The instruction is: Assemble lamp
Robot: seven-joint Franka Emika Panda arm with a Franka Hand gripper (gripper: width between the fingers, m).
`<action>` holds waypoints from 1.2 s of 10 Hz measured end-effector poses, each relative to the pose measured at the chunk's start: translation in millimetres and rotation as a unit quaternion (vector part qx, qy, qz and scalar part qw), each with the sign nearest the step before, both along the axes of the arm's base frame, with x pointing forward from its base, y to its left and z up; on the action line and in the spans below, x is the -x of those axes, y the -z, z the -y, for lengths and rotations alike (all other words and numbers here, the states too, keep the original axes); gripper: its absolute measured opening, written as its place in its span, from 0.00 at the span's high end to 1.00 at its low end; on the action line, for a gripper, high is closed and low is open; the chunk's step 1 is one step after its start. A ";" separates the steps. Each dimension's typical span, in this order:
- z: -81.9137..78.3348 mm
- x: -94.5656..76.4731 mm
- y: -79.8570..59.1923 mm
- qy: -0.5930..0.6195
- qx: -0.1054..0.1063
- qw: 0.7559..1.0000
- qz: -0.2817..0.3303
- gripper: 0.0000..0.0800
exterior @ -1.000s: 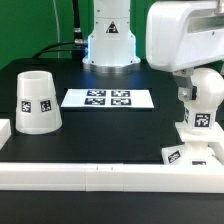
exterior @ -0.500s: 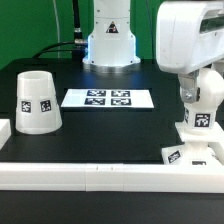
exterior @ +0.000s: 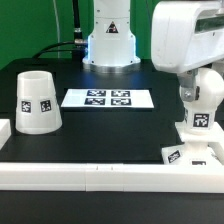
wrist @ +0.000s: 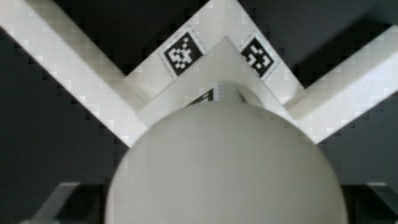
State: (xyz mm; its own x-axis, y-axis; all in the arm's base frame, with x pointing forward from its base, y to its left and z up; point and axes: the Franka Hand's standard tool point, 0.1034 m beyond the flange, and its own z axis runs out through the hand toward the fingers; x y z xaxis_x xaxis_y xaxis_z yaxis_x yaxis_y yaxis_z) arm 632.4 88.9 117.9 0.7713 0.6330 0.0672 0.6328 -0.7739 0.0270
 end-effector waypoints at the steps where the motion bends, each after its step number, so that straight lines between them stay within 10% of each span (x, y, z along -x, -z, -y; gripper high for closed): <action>1: 1.2 -0.3 -1.2 0.048 -0.004 0.999 -0.001 0.28; 12: 14.1 -2.0 -8.9 0.275 -0.017 0.961 -0.002 0.13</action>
Offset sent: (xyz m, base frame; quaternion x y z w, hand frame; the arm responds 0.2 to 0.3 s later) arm -0.0013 0.0038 -0.0008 0.0497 -0.0055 0.2764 0.9597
